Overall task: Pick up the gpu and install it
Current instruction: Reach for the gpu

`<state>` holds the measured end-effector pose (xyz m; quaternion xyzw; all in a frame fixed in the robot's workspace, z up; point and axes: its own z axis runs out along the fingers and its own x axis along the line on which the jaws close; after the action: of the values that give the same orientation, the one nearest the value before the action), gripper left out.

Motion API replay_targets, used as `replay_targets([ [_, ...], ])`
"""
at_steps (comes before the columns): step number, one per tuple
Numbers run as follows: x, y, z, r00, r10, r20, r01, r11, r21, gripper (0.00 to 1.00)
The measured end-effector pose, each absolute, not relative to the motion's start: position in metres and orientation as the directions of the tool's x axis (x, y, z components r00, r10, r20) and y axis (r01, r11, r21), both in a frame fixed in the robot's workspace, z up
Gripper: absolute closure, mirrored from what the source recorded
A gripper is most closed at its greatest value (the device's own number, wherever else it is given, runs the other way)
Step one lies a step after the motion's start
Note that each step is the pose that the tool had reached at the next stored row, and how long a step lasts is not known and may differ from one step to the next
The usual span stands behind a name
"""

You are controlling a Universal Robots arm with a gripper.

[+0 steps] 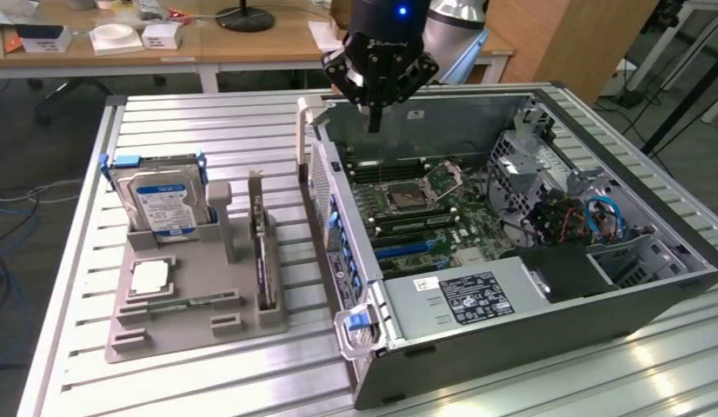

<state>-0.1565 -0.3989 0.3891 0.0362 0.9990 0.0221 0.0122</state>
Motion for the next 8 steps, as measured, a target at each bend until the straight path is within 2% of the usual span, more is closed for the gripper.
replay_targets([
  [8,-0.1606,-0.3989,0.3885,-0.997,0.073,-0.023,0.072,0.996,0.045,0.89],
])
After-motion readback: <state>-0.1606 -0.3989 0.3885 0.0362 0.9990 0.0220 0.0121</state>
